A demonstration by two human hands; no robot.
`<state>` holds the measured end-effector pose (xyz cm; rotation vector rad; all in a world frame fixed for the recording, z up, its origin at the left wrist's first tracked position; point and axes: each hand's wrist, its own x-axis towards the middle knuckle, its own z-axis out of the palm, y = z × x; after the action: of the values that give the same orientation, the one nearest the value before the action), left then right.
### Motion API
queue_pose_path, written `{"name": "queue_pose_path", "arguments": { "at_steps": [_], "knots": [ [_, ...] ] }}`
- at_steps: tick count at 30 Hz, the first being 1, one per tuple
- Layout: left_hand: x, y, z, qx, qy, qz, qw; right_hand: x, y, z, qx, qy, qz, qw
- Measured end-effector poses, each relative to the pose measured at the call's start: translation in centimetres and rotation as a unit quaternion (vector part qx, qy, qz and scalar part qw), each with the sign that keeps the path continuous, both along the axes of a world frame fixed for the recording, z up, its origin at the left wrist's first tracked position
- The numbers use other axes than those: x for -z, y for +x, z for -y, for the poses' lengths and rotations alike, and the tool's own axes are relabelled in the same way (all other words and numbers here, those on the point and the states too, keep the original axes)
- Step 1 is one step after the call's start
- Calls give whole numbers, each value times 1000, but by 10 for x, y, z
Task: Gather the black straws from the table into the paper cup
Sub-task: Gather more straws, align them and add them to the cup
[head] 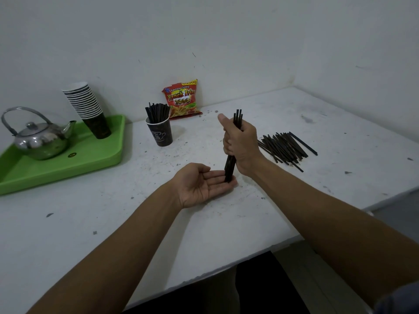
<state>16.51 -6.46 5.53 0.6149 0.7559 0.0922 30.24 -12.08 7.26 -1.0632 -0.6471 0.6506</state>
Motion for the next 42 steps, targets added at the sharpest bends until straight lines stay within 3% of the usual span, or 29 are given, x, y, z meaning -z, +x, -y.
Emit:
{"name": "queue_pose_path", "arguments": {
  "at_steps": [9,17,29,34,37,42],
  "knots": [
    [0,-1,-2,-14,4,0,1000,4,0,-1,-19,-32,16,999],
    [0,-1,-4,-21,5,-4,1000,-4,-6,-6,22,-4,-10,1000],
    [-3,-8,-22,-51,17,-6,999,-2,-8,-21,-1,-38,38,999],
    [-14,-21,-54,-83,67,-22,994,-15,-13,-54,-9,-34,39,999],
    [-16,-30,-87,-138,167,-84,973,-27,-21,-86,-16,-21,43,999],
    [-11,-37,-149,-231,414,-185,861,-49,-29,-147,-15,-2,40,999]
  ]
}}
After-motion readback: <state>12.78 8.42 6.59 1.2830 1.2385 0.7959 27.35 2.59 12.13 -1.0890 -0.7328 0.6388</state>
